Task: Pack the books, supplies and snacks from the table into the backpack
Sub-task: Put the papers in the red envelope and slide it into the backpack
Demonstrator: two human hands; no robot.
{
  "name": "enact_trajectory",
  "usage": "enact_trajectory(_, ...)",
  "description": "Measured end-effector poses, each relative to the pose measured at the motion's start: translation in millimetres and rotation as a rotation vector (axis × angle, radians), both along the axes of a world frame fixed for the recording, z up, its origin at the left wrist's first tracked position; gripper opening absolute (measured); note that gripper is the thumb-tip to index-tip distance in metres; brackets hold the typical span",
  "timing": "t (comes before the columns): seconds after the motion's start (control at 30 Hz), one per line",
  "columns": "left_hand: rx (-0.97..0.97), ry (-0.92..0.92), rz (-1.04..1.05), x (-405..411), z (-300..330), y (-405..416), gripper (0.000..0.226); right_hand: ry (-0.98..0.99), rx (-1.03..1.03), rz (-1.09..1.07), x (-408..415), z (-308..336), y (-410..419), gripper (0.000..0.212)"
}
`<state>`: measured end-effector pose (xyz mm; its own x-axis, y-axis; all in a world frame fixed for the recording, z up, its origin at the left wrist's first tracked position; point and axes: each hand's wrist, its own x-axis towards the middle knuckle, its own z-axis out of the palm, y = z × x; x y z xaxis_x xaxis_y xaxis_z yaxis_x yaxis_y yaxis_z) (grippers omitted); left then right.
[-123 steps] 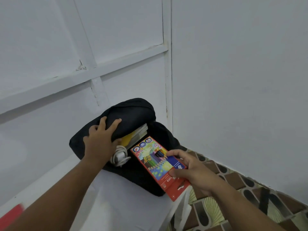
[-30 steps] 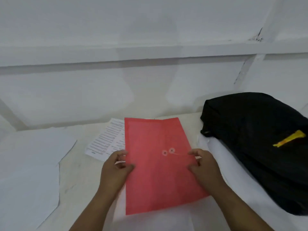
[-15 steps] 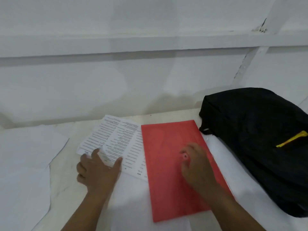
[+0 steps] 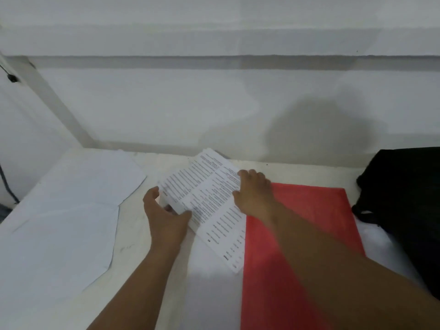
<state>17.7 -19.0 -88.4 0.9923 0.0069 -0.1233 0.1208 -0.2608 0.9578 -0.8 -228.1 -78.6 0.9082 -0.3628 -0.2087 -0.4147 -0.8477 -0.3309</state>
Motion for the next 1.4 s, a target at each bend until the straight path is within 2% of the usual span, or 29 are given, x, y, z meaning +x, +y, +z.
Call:
enact_trajectory(0.1,-0.155,0.171,0.119,12.9,4.8,2.7,0.085,0.037,-0.086,-0.010,19.5,-1.1,-5.0,0.055)
enact_trajectory(0.2,-0.279,0.276,0.134,23.6,7.4,5.0,0.079,0.077,0.007,-0.073,37.0,1.9,-10.0,0.058)
enact_trajectory(0.33,-0.274,0.263,0.085,24.2,11.9,2.5,0.066,0.143,0.190,-0.052,50.7,6.5,-20.7,0.023)
enact_trajectory(0.4,-0.245,0.173,0.070,23.4,13.0,3.1,0.068,0.047,0.327,-0.006,52.5,10.9,-24.7,0.012)
enact_trajectory(0.47,-0.260,0.086,0.072,25.8,16.5,7.8,0.076,-0.097,0.488,0.000,50.7,19.0,-25.9,0.013)
enact_trajectory(0.6,-0.316,0.048,0.036,28.3,24.3,22.1,0.093,-0.346,0.721,-0.039,46.2,38.2,-18.1,0.021)
enact_trajectory(0.7,-0.218,-0.027,-0.082,22.7,28.4,35.0,0.094,-0.506,0.895,-0.093,43.1,44.7,-3.5,0.039)
enact_trajectory(0.77,-0.199,-0.083,-0.159,21.6,33.2,44.6,0.085,-0.560,0.888,-0.074,40.7,46.5,9.5,0.041)
enact_trajectory(0.87,-0.232,-0.104,-0.156,31.4,41.7,66.9,0.061,-0.630,0.760,-0.009,41.3,49.3,32.2,0.024)
enact_trajectory(0.93,-0.238,-0.116,-0.136,41.2,48.1,87.4,0.049,-0.634,0.733,0.020,40.6,53.4,52.2,0.023)
enact_trajectory(1.03,-0.235,-0.126,-0.134,59.1,58.6,125.8,0.040,-0.613,0.686,0.118,45.1,61.6,88.7,0.032)
enact_trajectory(1.2,-0.224,-0.084,-0.210,100.0,73.5,202.2,0.042,-0.679,0.657,0.090,69.9,80.1,163.2,0.033)
enact_trajectory(1.3,-0.101,-0.048,-0.289,122.2,71.0,258.3,0.046,-0.631,0.927,-0.009,64.8,81.3,214.2,0.030)
enact_trajectory(1.37,-0.030,-0.003,-0.370,131.1,66.1,289.4,0.047,-0.496,1.135,-0.083,51.1,69.2,250.7,0.028)
enact_trajectory(1.4,0.013,0.019,-0.418,133.2,62.8,302.4,0.047,-0.445,1.152,-0.105,43.3,59.3,267.9,0.029)
